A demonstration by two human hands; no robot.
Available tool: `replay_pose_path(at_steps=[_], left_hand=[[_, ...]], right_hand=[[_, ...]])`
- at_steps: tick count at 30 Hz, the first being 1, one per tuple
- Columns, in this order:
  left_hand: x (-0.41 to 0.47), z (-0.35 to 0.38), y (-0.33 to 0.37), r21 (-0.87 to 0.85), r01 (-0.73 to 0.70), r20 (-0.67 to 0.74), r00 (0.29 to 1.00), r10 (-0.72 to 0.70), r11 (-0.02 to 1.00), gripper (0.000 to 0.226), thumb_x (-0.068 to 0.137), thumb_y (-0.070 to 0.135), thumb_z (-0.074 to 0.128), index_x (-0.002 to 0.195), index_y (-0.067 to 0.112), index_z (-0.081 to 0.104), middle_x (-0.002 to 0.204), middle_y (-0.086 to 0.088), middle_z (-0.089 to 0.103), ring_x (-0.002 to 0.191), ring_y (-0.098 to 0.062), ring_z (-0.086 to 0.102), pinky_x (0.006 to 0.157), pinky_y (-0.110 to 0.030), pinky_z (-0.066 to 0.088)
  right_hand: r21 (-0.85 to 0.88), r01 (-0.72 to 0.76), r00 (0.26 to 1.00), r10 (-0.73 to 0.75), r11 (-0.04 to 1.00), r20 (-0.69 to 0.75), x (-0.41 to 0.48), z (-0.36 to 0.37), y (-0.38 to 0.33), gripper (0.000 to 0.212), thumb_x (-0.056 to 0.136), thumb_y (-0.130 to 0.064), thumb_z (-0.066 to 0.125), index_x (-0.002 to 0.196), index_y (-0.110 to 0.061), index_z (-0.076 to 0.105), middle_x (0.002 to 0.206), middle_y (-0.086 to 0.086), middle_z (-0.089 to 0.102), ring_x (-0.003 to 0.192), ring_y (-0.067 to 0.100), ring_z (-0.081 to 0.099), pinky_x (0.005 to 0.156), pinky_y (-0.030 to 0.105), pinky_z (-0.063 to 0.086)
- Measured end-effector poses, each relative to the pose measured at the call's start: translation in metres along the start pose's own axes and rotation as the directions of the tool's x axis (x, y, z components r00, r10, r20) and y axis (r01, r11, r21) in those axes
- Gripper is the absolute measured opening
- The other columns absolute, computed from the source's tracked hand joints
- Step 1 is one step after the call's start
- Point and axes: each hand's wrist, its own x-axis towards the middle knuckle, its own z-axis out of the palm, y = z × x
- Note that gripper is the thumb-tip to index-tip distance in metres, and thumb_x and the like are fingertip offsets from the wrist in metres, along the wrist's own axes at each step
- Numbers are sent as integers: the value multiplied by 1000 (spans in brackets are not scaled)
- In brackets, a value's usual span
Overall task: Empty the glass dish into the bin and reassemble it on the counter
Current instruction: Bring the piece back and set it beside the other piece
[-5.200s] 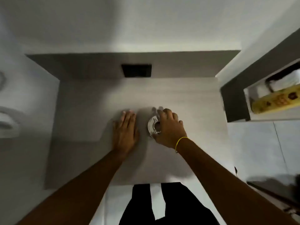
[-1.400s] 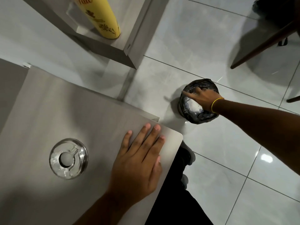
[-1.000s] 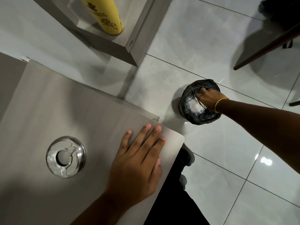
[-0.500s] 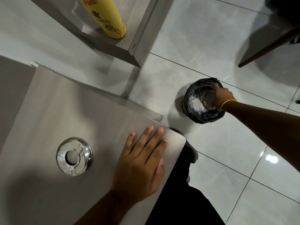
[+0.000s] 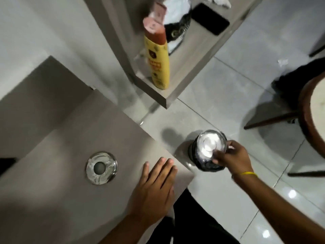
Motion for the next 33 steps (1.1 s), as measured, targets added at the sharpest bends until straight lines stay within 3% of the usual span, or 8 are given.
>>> replay_pose_path(at_steps=[4,6,9,14,17,21,25,33], left_hand=[[-14,-11,13,-122,269,-156,945,-286,955,60,103,31,48,160,15,51,172,-7,45,162,-33,38,122,-73,38],[-28,-18,10,-168,384,-201,888,-413,908,60,101,31,50,159,14,53,172,-8,45,162,-34,38,124,-72,33],[-59,-27,-4,-212,526,-236,790,-565,824,60,101,35,49,158,15,55,172,-6,44,162,-29,38,128,-67,27],[-144,-33,-56,-270,762,-204,552,-809,588,61,103,37,44,160,16,51,175,-4,40,165,-27,32,129,-63,24],[-190,-27,-85,-239,832,-193,464,-864,500,61,104,38,42,156,11,56,171,-7,45,162,-28,36,128,-65,25],[-230,-14,-108,-191,880,-216,394,-893,434,61,103,38,45,155,9,58,167,-11,51,158,-35,44,122,-71,36],[-246,3,-109,-181,896,-252,356,-900,405,63,104,38,47,162,15,48,173,-8,43,164,-31,36,126,-67,29],[-243,5,-109,-218,892,-275,334,-902,397,64,104,38,53,164,18,45,177,-4,38,166,-28,29,130,-66,24]], right_hand=[[-62,209,968,-198,976,152,-62,39,-46,44,72,13,85,109,-6,69,93,9,77,63,-1,74,50,19,59],[-159,295,934,-249,942,258,-87,62,-62,52,73,12,87,117,-8,69,85,-7,79,73,1,77,55,25,63],[-301,405,868,-260,863,422,-119,102,-80,57,74,-3,90,121,-26,67,87,5,80,83,26,79,70,54,67],[-321,512,705,-176,797,687,-182,203,-85,51,79,-7,87,119,-31,67,85,2,81,72,19,81,55,39,68],[-302,545,651,-167,782,741,-214,251,-69,49,79,-2,83,109,-38,69,91,-7,78,72,9,80,49,31,64],[-334,538,660,-140,774,739,-239,290,-41,44,85,5,78,118,-19,61,96,4,71,67,7,75,50,30,64],[-368,543,682,-141,755,718,-254,308,-15,43,87,7,75,117,-19,57,76,7,65,50,-6,67,41,9,50],[-415,615,685,-194,671,702,-254,306,-5,36,94,-6,69,116,-30,53,83,22,75,42,29,69,39,42,58]])
